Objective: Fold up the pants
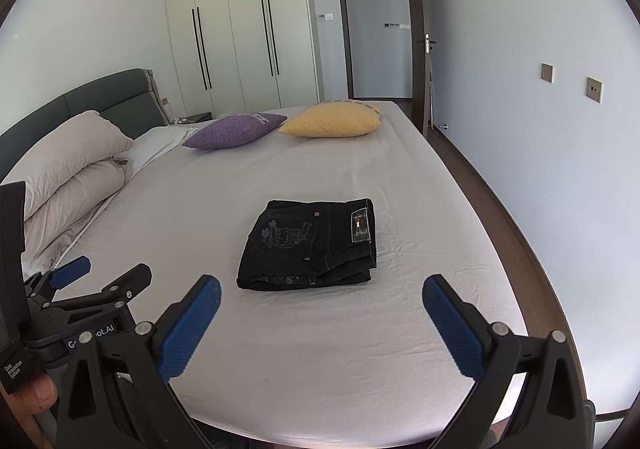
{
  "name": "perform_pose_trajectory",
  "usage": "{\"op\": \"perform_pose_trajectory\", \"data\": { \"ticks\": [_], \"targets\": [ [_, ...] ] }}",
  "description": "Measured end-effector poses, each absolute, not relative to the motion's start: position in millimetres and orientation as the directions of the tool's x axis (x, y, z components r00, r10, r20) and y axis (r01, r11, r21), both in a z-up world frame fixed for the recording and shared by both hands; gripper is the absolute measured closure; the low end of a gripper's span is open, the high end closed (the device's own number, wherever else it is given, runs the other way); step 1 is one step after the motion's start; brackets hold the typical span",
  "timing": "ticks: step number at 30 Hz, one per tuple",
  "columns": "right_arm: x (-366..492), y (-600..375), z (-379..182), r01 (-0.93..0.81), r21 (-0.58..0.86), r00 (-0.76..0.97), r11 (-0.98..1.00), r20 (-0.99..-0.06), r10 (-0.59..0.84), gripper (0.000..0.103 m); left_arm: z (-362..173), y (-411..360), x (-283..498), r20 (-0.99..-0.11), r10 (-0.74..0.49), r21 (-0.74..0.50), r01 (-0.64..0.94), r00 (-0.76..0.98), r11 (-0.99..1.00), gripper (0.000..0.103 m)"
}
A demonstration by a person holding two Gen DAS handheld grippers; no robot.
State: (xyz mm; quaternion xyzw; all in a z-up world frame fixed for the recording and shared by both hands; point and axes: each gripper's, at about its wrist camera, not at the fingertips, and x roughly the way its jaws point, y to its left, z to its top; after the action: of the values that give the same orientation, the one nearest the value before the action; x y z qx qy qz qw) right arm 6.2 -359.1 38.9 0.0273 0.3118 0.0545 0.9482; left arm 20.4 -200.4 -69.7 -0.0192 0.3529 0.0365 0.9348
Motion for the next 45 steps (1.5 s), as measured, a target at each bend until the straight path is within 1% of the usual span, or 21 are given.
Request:
{"op": "perform_pose_trajectory", "data": {
  "ticks": [8, 45],
  "targets": [
    [6.8, -353.4, 33.2, -0.095, 0.087, 0.787, 0.992, -0.604, 0.128, 0.000, -75.3, -199.8, 19.4, -0.669, 0.056, -0.007, -0.082, 0.741, 0.997, 0.000],
    [6.6, -347.5, 28.6, -0.098, 0.084, 0.784, 0.992, -0.608, 0.129, 0.000, -81.6, -203.0, 14.9, -0.675, 0.053, -0.018, -0.089, 0.736, 0.996, 0.000]
  ]
}}
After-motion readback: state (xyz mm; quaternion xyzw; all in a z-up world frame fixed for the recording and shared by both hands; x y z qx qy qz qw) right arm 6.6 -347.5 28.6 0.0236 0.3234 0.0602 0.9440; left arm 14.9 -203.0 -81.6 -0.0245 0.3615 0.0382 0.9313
